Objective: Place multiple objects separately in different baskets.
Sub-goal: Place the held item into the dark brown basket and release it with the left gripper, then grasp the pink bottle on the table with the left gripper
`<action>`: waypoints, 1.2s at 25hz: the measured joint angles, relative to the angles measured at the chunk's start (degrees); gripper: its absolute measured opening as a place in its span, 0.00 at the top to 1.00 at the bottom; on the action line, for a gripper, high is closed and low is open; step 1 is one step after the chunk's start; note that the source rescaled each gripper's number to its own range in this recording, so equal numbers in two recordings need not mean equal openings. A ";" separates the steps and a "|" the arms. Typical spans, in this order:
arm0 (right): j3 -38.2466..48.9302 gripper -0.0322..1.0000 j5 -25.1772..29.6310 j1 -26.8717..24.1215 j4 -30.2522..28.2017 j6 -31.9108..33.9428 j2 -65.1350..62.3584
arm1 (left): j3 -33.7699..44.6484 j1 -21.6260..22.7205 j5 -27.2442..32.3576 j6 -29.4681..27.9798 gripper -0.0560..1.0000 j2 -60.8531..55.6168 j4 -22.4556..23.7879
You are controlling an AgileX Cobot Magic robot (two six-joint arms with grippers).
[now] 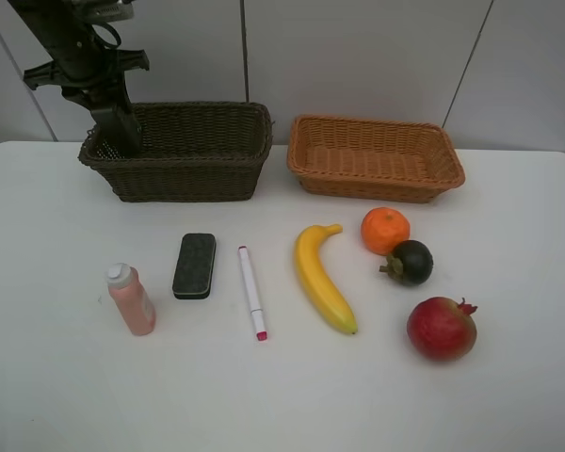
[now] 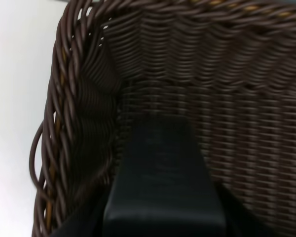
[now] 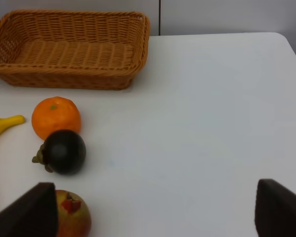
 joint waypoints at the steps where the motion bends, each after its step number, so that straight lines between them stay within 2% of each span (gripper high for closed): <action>1: 0.00 0.20 0.00 0.00 0.00 0.00 0.00 | 0.00 0.02 -0.35 0.05 0.61 1.07 0.19; 3: 0.00 0.20 0.00 0.00 0.00 0.00 0.00 | 0.00 0.02 -0.92 0.76 0.60 2.25 0.35; 4: 0.00 0.20 0.00 0.00 0.00 0.00 0.00 | 0.00 0.02 -0.98 1.11 0.55 2.55 0.30; 7: 0.00 0.20 0.00 0.00 0.00 0.00 0.00 | -0.53 -0.14 -0.66 1.56 0.20 2.42 0.15; 8: 0.00 0.20 0.00 0.00 0.00 0.00 0.00 | -1.08 -0.16 0.35 1.34 0.12 2.34 0.01; 9: 0.00 0.20 0.00 0.00 0.00 0.00 0.00 | -1.95 -0.37 1.82 1.01 0.08 2.29 0.02; 14: 0.00 0.20 0.00 0.00 0.00 0.00 0.00 | -9.19 -0.42 13.43 0.19 0.03 2.29 -0.05; 16: 0.00 0.20 0.00 0.00 0.00 0.00 0.00 | -11.28 -0.42 15.28 0.20 0.03 1.79 -0.05; 19: 0.00 0.20 0.00 0.00 0.00 0.00 0.00 | -10.40 -0.50 15.61 0.25 0.03 -0.64 -0.52; 23: 0.00 0.20 0.00 0.00 0.00 0.00 0.00 | 0.21 -1.44 15.56 2.11 0.03 -9.54 -2.98; 26: 0.00 0.20 0.00 0.00 0.00 0.00 0.00 | 14.54 -2.41 15.56 3.14 0.03 -20.62 -5.20; 30: 0.00 0.20 0.00 0.00 0.00 0.00 0.00 | 33.55 -3.62 15.51 3.49 0.03 -36.22 -5.97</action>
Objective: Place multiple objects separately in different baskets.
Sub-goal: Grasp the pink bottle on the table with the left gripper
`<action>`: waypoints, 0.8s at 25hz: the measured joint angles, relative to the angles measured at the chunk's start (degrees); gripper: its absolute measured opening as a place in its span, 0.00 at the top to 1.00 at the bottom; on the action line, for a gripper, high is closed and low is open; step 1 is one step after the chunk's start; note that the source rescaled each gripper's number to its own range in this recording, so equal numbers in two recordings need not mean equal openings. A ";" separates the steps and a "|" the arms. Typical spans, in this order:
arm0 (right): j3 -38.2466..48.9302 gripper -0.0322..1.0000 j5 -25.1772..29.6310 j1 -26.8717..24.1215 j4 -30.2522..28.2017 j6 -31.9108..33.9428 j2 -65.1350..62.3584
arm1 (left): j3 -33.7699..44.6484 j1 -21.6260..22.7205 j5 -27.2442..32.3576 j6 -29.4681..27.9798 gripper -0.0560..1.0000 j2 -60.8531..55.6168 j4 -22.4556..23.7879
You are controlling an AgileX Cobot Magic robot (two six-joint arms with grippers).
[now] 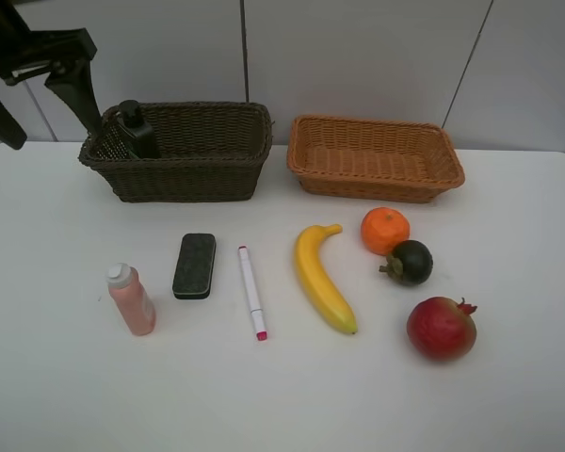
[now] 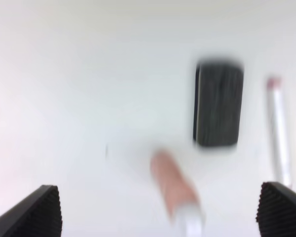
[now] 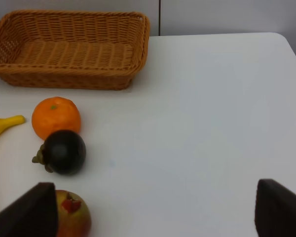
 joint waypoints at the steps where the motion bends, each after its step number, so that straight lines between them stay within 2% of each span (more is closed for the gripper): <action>1: 0.00 0.20 0.00 0.00 0.00 0.00 0.00 | 4.09 -0.28 0.00 0.00 0.03 -3.35 -0.08; 5: 0.00 0.20 0.00 0.00 0.00 0.00 0.00 | 16.18 -0.46 0.05 -1.16 0.03 -13.10 -0.27; 9: 0.00 0.20 0.00 0.00 0.00 0.00 0.00 | 23.11 -0.46 0.11 -1.91 0.03 -17.41 -2.16; 14: 0.00 0.20 0.00 0.00 0.00 0.00 0.00 | 24.84 -2.08 -0.04 -2.14 0.03 -17.10 -5.29; 20: 0.00 0.20 0.00 0.00 0.00 0.00 0.00 | 24.84 -10.96 -3.36 -6.13 0.03 -11.49 -4.75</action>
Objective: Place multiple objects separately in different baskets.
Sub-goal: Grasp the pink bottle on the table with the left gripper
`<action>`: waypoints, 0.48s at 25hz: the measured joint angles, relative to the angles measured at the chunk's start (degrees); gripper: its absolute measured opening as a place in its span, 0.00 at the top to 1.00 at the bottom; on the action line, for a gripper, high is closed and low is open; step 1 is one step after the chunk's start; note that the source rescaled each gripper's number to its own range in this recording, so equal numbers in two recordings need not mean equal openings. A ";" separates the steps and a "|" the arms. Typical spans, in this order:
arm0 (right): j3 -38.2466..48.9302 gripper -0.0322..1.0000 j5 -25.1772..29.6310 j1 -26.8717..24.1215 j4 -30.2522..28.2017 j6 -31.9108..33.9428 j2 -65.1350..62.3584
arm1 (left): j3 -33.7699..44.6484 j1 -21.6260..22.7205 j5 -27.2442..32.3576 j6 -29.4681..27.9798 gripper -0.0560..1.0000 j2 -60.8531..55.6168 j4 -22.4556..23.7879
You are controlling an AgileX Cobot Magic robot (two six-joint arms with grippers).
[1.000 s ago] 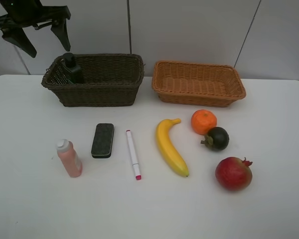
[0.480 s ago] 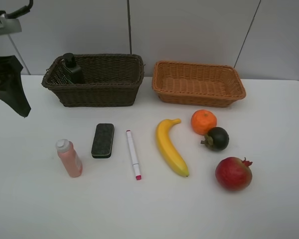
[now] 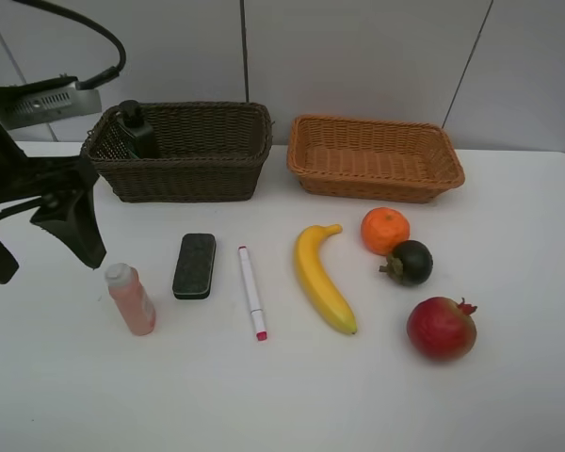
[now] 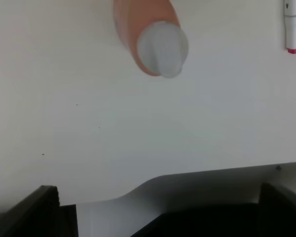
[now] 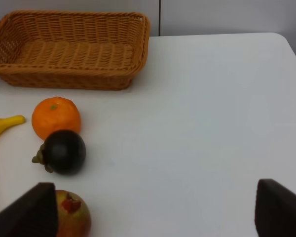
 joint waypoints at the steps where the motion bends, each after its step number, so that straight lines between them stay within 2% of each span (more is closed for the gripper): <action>1: 0.00 0.20 0.00 0.00 0.00 0.00 0.00 | 0.00 -1.28 -1.24 -0.82 0.03 1.29 0.27; 5: 0.00 0.20 0.00 0.00 0.00 0.00 0.00 | 0.00 -4.42 -5.96 -3.14 0.03 7.53 0.84; 9: 0.00 0.20 0.00 0.00 0.00 0.00 0.00 | 0.00 -4.82 -8.98 -4.48 0.03 12.36 1.85; 12: 0.00 0.20 0.00 0.00 0.00 0.00 0.00 | 0.10 -4.82 -11.50 -5.84 0.03 14.45 4.27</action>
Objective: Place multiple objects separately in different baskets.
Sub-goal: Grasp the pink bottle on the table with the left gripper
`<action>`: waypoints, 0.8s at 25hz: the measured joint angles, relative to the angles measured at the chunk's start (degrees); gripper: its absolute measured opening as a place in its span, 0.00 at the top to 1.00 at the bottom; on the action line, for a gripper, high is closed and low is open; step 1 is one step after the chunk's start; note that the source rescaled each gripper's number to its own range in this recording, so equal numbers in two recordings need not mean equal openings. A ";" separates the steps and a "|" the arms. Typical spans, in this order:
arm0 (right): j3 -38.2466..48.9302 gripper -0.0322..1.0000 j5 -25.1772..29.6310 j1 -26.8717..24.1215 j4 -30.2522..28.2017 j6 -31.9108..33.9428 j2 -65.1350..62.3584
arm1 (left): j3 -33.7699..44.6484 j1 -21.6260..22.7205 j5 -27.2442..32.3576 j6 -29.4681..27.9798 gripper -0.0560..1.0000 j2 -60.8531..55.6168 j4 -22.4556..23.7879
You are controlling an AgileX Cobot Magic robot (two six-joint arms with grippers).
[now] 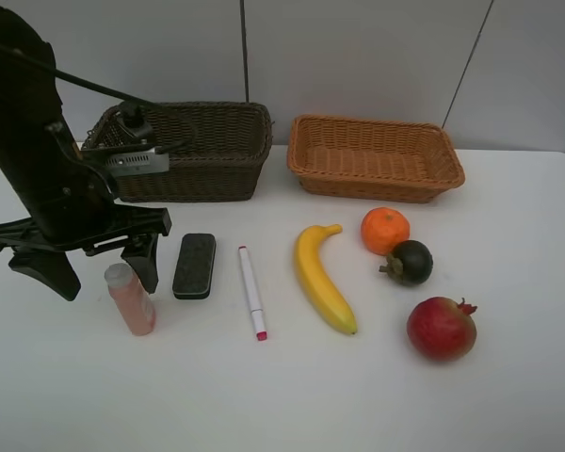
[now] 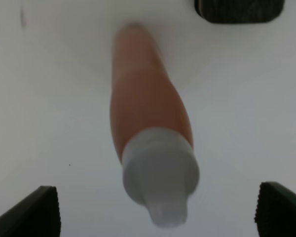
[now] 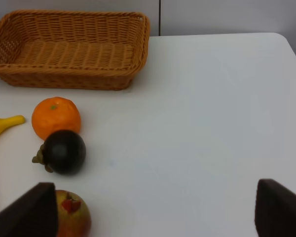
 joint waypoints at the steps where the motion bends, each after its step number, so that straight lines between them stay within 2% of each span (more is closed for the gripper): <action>1: 0.00 0.20 0.00 0.00 0.00 0.00 0.00 | 0.06 0.00 -1.02 -0.56 0.03 0.54 0.61; 9: 0.00 0.20 0.00 0.00 0.00 0.00 0.00 | 0.06 0.00 -8.00 -1.72 0.03 6.02 2.06; 20: 0.00 0.20 0.00 0.00 0.00 0.00 0.00 | 0.06 0.00 -10.73 -1.77 0.03 11.20 2.10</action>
